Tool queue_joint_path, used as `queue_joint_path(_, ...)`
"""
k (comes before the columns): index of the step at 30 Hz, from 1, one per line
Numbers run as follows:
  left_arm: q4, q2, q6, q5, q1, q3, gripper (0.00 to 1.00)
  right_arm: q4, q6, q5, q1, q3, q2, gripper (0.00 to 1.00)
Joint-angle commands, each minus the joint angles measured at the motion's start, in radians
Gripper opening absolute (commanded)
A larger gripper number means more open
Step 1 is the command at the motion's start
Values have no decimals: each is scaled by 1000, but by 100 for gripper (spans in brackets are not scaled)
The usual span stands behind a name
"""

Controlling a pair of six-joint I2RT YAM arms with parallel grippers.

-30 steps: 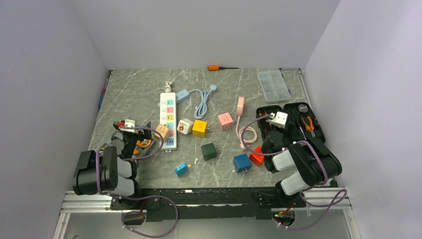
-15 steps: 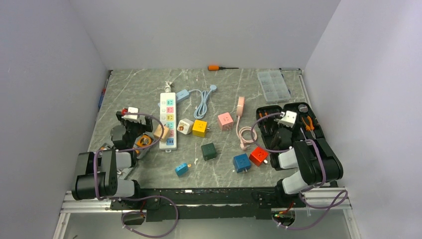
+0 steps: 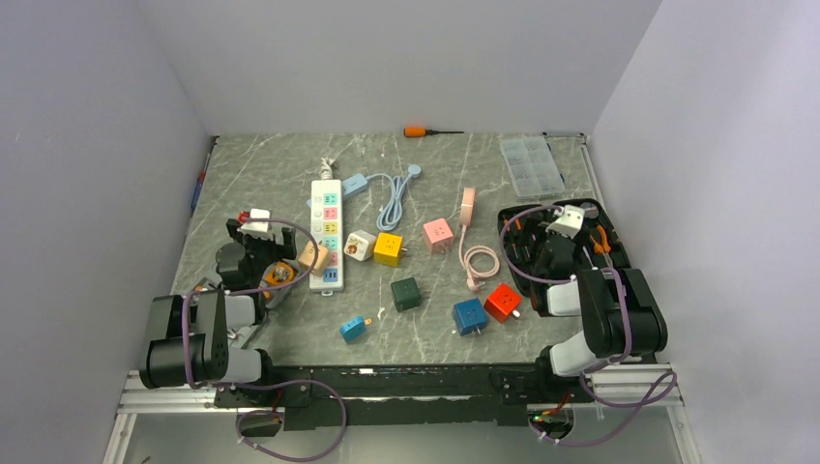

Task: Pull the plug off the socket
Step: Reset both arms

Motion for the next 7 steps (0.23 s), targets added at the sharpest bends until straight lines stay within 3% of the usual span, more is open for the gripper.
queue_joint_path(1, 11, -16, 9, -24, -12, 19, 99, 37, 18, -21, -2, -4, -17, 100)
queue_joint_path(7, -2, -18, 18, -60, -32, 24, 99, 39, 17, -20, -2, -4, -18, 100)
